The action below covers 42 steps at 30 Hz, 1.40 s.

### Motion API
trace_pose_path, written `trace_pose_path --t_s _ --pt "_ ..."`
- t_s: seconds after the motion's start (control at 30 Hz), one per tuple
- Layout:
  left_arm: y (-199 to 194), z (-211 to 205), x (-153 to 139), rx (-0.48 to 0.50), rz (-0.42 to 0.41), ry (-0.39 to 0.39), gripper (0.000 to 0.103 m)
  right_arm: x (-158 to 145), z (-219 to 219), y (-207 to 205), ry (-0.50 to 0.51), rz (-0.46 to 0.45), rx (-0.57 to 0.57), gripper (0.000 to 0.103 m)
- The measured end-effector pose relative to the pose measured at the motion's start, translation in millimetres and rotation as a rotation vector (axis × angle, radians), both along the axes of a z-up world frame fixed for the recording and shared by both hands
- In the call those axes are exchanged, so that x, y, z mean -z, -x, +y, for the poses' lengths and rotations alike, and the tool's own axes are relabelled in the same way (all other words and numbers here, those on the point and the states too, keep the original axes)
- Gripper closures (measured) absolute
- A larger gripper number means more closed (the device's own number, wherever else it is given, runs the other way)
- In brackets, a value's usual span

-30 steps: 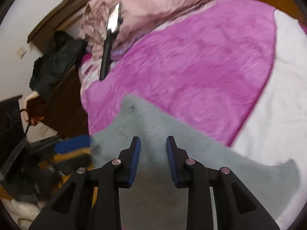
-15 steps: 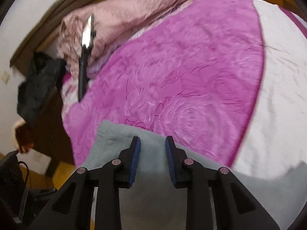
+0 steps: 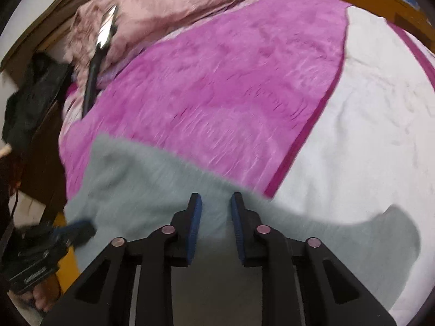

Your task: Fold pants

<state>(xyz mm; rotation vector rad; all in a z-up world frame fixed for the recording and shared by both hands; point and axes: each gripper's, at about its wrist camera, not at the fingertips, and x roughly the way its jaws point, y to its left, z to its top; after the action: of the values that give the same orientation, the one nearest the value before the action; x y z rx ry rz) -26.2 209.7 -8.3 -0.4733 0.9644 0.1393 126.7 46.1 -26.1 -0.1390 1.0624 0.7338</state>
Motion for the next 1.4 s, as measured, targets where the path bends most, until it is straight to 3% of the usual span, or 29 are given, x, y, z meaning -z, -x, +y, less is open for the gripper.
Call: trace_pose_path --t_s 0.2,0.3,0.4,0.53,0.63,0.77,0.83,1.13,1.4 --pt "9 -19 -30 0.066 -0.089 -0.009 0.082 -31 -55 0 -0.075 -0.006 0.105 0.089" --pt "5 -27 -33 0.085 -0.095 -0.039 0.080 -33 -85 8 -0.032 -0.021 0.145 0.089" --pt "0 -23 -16 0.035 -0.020 -0.087 0.081 -17 -112 8 0.055 -0.011 0.225 0.089" --pt "4 -11 -1 0.017 -0.037 -0.030 0.086 1 -142 -5 -0.039 0.065 0.301 0.092" --pt "8 -14 -11 0.012 -0.027 -0.035 0.085 -6 -148 -5 -0.072 0.087 0.333 0.092" --pt "13 -28 -28 0.016 -0.016 -0.096 0.073 -23 -159 11 -0.097 0.087 0.372 0.078" --pt "15 -39 -35 0.030 -0.019 -0.096 0.072 -27 -169 25 -0.117 0.112 0.389 0.071" --pt "9 -98 -31 0.174 0.029 -0.125 0.067 -15 -194 69 -0.160 0.280 0.424 0.071" --pt "6 -111 -10 0.193 0.084 -0.146 0.066 14 -193 92 -0.134 0.347 0.422 0.070"
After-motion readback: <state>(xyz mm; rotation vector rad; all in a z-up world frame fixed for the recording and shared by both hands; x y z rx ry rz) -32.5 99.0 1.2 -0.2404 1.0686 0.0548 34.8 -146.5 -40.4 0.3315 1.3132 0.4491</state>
